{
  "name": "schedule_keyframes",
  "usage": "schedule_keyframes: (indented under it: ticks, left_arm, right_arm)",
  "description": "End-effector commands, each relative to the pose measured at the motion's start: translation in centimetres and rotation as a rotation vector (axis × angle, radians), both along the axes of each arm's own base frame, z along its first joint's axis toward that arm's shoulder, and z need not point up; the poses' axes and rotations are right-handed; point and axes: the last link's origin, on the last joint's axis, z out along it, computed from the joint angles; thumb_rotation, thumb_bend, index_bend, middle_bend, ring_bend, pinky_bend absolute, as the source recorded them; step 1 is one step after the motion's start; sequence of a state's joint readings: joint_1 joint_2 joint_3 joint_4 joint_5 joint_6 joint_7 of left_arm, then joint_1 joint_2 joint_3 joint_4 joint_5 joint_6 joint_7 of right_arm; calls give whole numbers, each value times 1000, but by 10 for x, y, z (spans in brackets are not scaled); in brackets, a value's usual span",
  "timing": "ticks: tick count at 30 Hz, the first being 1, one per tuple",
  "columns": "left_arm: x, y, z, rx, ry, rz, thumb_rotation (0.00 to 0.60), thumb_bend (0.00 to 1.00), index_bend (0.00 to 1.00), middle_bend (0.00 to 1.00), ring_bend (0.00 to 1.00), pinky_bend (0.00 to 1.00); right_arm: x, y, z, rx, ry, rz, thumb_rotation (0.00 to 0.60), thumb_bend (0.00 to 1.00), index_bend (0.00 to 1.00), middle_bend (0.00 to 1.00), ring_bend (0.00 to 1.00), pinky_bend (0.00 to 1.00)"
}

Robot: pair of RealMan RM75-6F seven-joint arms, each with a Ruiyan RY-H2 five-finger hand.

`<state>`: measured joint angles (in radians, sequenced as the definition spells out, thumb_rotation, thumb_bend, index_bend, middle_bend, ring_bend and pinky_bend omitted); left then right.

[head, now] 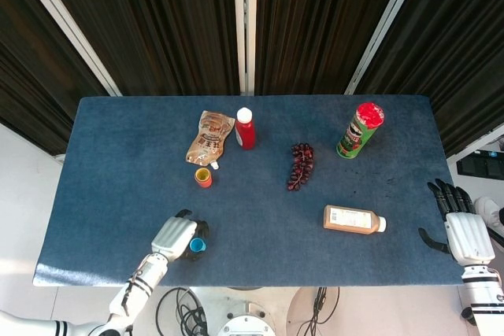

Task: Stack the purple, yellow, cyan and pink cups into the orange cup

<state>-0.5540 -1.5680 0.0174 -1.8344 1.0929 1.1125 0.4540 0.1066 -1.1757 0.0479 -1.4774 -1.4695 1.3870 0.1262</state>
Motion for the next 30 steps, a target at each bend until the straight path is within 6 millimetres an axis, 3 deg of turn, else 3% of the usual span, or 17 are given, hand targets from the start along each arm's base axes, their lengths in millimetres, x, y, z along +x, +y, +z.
schedule_keyframes:
  ticks: [1, 7, 11, 21, 30]
  left_arm:
    - [3, 1, 4, 20, -10, -9, 600, 247, 480, 494, 543, 182]
    - [13, 7, 17, 54, -13, -40, 600, 247, 483, 497, 555, 185]
    - [26, 22, 31, 90, -5, -69, 600, 247, 483, 496, 557, 185]
    - [59, 100, 54, 129, 24, -28, 600, 248, 483, 494, 562, 184]
    - [64, 144, 54, 137, 30, 41, 600, 252, 488, 498, 562, 181]
  right_arm:
    - [0, 0, 1, -2, 0, -1, 600, 218, 0, 0, 0, 0]
    - [1, 0, 2, -5, -2, 4, 600, 218, 0, 0, 0, 0]
    - [1, 2, 2, -8, 0, 7, 600, 217, 0, 0, 0, 0]
    - [3, 8, 7, -24, -5, 14, 600, 218, 0, 0, 0, 0]
    - [0, 6, 10, -23, -4, 2, 600, 218, 0, 0, 0, 0]
